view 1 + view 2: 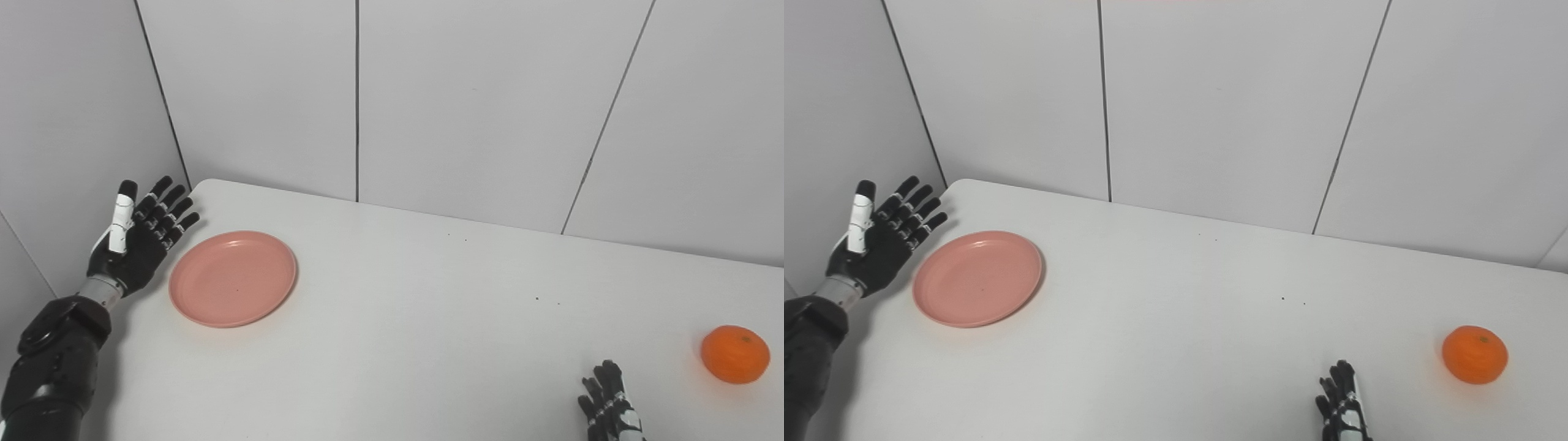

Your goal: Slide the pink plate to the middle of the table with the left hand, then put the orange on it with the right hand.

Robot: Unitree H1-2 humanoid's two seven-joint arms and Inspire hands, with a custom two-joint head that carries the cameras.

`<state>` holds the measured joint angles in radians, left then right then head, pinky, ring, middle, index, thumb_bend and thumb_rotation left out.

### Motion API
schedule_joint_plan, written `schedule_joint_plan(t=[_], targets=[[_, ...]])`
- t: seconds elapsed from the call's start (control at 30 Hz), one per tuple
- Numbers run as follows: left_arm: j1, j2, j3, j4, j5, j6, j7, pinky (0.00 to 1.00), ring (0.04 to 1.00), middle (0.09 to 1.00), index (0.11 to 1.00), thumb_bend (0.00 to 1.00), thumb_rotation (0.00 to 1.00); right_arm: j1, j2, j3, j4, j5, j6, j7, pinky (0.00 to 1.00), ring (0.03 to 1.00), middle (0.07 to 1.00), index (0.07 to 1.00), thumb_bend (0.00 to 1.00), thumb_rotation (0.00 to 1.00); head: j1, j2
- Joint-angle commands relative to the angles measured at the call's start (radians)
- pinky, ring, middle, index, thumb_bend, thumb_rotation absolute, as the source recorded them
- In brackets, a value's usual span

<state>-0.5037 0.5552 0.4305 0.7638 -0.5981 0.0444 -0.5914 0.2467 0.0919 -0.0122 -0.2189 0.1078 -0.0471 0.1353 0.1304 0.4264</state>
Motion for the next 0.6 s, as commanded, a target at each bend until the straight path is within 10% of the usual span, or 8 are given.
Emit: schedule_joint_plan(t=[0.0, 0.57], targets=[[-0.054, 0.02, -0.001, 0.017, 0.001, -0.058, -0.041, 1.0, 1.0, 1.0, 1.0, 1.0, 0.74, 0.089, -0.026, 0.001, 0.059, 0.001, 0.087, -0.013, 1.0, 1.0, 1.0, 0.984, 0.71, 1.0, 0.001, 0.001], [-0.142, 0.042, -0.056, 0.349, 0.086, -0.227, -0.079, 0.96, 0.973, 0.96, 0.986, 1.0, 0.74, 0.093, -0.032, 0.001, 0.051, 0.008, 0.097, -0.008, 1.0, 1.0, 1.0, 0.981, 0.73, 1.0, 0.006, 0.01]])
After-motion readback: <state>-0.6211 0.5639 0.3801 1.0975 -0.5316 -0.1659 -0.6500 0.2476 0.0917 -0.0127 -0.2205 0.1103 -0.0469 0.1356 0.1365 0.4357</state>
